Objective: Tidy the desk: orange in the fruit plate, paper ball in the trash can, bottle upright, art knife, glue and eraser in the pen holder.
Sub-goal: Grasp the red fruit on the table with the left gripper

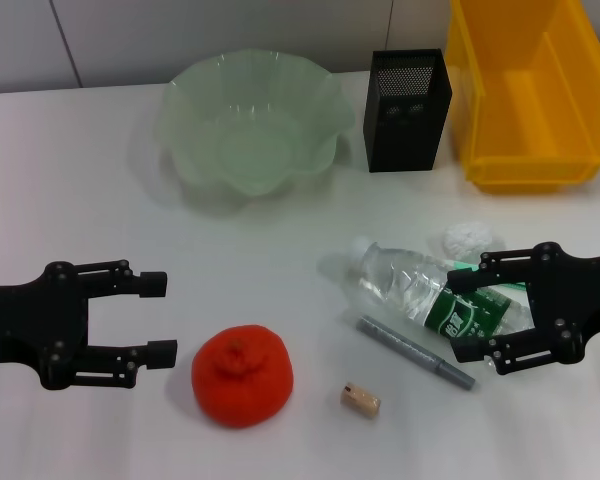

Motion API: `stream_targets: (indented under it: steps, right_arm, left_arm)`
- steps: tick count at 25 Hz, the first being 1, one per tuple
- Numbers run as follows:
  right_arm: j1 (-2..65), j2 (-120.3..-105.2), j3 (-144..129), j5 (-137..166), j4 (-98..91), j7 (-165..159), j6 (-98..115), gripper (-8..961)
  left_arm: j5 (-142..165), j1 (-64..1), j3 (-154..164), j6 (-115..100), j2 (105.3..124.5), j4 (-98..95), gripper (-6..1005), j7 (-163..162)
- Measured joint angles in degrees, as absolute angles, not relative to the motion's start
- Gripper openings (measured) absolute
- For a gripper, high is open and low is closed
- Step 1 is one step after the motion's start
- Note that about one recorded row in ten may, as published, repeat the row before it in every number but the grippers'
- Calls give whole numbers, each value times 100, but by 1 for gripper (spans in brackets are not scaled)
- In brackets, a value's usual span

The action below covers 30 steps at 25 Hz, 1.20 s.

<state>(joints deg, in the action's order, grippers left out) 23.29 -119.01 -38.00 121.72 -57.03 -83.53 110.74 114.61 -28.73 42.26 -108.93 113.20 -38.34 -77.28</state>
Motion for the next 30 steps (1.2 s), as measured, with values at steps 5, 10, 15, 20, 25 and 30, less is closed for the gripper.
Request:
stream_targets:
  steps: [5,10,15,20,25,30]
  right_arm:
    - [2329,-11900,-3810,12172,-5704,-8349,11074,786]
    - [2329,-11900,-3807,12172,-5697,-8347,11074,786]
    - [2327,-11900,-3774,12169,-5656,-8339,11075,786]
    - [2286,-11886,-3736,12149,-5701,-8338,11142,787]
    - [2276,-11848,-3620,12146,-5732,-8378,11254,787]
    - [2276,-11851,-3577,12146,-5774,-8385,11288,787]
  left_arm:
    - [11465,-2873,4221,-10893,11314,-3820,813,-7726]
    - [11470,-2859,4214,-10892,11312,-3824,813,-7726]
    - [11470,-2827,4220,-10882,11311,-3829,812,-7725]
    - [11470,-2798,4211,-10871,11316,-3846,812,-7724]
    - [11466,-2773,4211,-10867,11488,-3848,812,-7499]
    - [11471,-2643,4246,-10634,11750,-3856,812,-7010]
